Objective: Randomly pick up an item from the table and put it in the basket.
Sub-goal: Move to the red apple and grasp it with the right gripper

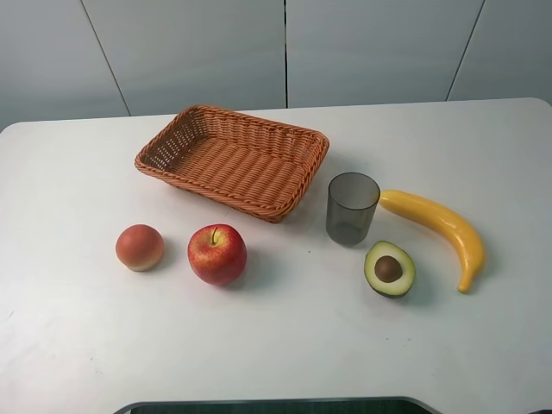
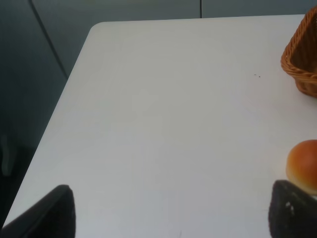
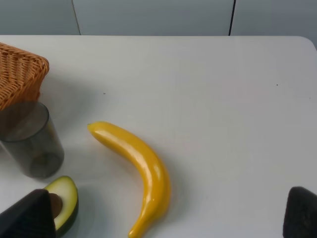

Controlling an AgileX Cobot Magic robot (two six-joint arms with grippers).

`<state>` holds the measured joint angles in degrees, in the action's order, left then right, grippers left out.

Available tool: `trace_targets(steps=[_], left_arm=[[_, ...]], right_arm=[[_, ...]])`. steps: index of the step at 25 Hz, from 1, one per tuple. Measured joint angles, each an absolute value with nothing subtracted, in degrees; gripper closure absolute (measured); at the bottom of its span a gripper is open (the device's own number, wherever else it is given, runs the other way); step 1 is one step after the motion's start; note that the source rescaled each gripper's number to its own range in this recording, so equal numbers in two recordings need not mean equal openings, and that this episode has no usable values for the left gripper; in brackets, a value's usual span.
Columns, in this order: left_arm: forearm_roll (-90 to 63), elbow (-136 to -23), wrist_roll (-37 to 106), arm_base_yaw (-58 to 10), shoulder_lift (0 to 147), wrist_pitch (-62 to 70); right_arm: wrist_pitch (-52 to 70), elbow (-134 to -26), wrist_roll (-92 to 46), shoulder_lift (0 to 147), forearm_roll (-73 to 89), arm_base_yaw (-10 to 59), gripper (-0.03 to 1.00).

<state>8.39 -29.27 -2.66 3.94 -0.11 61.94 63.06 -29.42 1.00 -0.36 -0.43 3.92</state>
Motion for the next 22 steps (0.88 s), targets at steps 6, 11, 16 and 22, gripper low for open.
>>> trace_targets(steps=[6,11,16,22], left_arm=[[8.4,-29.3,-2.7,3.9,-0.1,61.9],[8.4,-29.3,-2.7,3.9,-0.1,61.9],[8.4,-29.3,-2.7,3.9,-0.1,61.9],[8.4,-29.3,-2.7,3.9,-0.1,61.9]], right_arm=[[63.1,-29.4,1.0,-0.4,-0.4,3.9,-0.03],[63.1,-29.4,1.0,-0.4,-0.4,3.9,-0.03],[63.1,-29.4,1.0,-0.4,-0.4,3.9,-0.03],[63.1,-29.4,1.0,-0.4,-0.4,3.9,-0.03]])
